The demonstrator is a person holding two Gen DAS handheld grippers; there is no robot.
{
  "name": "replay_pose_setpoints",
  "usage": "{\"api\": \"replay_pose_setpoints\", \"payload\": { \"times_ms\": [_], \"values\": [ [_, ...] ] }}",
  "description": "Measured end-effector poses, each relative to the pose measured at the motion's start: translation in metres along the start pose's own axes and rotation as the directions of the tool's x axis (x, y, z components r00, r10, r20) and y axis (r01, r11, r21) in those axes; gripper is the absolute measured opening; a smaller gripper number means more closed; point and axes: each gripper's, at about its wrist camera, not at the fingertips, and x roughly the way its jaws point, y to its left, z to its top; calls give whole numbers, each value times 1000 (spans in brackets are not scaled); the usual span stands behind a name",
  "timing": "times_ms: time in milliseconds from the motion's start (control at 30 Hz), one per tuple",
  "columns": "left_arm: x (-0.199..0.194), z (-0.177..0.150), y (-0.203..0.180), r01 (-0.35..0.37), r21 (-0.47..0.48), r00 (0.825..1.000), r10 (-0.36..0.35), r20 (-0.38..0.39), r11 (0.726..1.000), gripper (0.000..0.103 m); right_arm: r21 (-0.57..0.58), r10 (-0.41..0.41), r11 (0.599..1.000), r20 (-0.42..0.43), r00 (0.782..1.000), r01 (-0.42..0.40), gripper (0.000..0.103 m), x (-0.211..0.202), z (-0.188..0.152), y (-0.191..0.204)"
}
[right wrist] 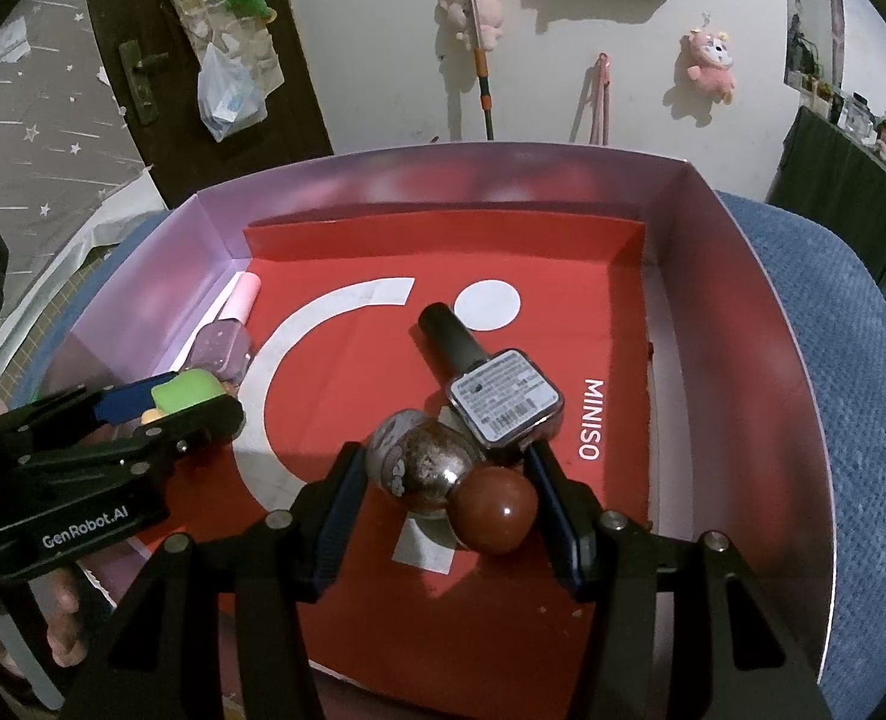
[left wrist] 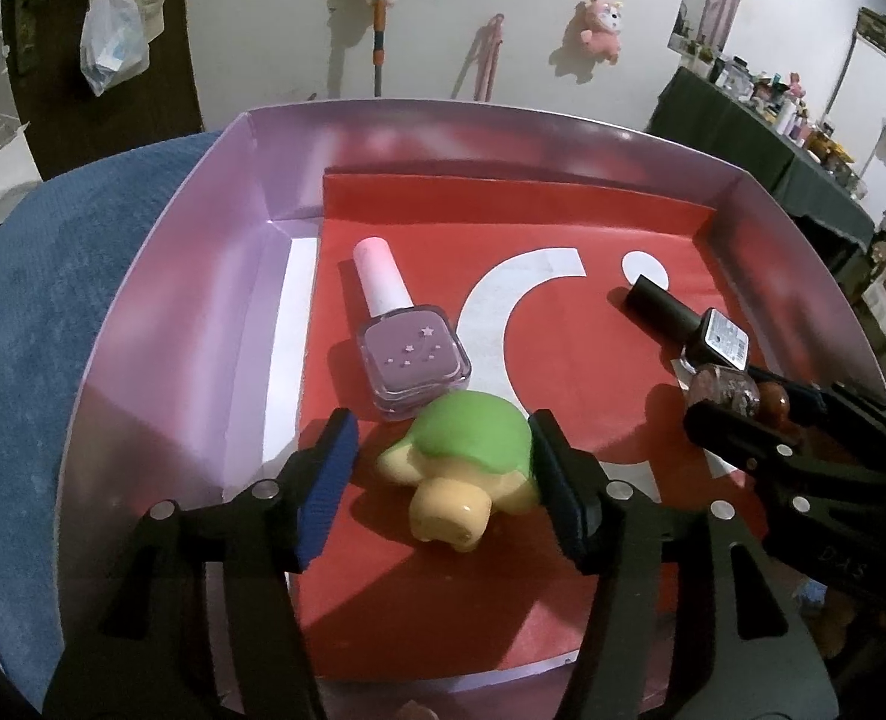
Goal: Organize rigid objects
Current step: 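Open both tools to set the turtle and balls on the red paper, then withdraw both tools from the box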
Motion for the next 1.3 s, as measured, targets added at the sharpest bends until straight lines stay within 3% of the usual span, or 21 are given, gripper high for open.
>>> {"api": "replay_pose_setpoints", "payload": {
  "times_ms": [267,467,733,900,1300],
  "values": [
    [-1,-2,-1,41,-3,999,-41,-3,999,72,-10,-5,1000,27,1000,5,67,-5,-3,3],
    [-10,-4,-11,9,47,1000,-10,27,999,81,-17,-2,1000,56,998,3,75,-12,-4,6],
    [-28,3,-11,15,14,996,-17,84,1000,88,-2,46,999,88,995,-46,80,-27,-8,6],
    [-42,3,-14,-15,7,992,14,124,1000,103,-7,84,996,112,990,-84,82,-43,-14,8],
    [-66,-12,-6,-24,-6,987,25,159,1000,103,-17,117,993,198,973,-116,95,-75,-23,14]
  ]
}}
